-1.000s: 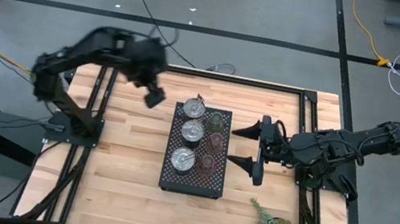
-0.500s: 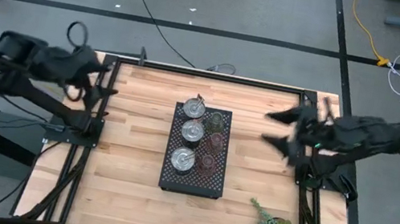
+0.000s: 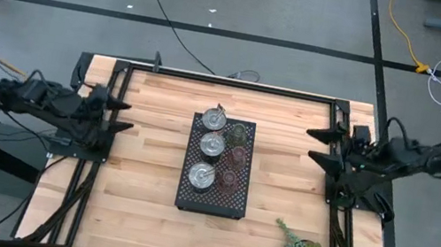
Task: Pick & Place candle stick holders
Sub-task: Return to Home Position
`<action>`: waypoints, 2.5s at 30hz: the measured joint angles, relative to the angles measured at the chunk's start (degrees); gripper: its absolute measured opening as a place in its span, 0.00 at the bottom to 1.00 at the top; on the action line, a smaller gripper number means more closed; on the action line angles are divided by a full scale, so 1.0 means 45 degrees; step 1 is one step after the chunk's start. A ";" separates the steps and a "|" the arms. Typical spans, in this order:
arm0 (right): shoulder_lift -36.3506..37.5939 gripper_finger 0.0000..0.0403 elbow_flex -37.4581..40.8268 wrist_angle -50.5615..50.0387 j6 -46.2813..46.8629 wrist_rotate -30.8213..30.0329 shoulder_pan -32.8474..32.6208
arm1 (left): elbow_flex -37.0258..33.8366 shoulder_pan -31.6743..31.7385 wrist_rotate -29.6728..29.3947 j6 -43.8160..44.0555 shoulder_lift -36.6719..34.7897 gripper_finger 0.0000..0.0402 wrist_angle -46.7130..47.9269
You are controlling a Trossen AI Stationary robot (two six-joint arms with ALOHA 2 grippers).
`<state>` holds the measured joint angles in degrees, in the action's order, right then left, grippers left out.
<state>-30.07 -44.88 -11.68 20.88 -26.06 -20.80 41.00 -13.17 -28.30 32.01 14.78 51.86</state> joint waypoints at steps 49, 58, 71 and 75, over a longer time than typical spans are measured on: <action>0.2527 0.91 0.9766 0.9924 0.0495 -0.1419 0.0466 | -0.8585 0.0005 -0.1122 0.0412 -0.2456 0.94 -1.1419; 0.2527 0.91 0.9766 0.9902 0.0491 -0.1404 0.0467 | -0.8590 0.0005 -0.1086 0.0412 -0.2456 0.94 -1.1415; 0.6695 0.91 0.9761 0.8972 0.0499 -0.1359 0.1422 | -0.8601 0.0005 -0.1089 0.0408 -0.2400 0.94 -1.1240; 0.6677 0.91 0.9761 1.0246 0.0482 -0.1637 0.1928 | -0.8608 0.0009 -0.1082 0.0410 -0.2137 0.94 -1.1236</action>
<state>-0.02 -0.95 34.43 23.05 -33.43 -12.12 2.27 -13.13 -33.17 33.85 5.16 1.30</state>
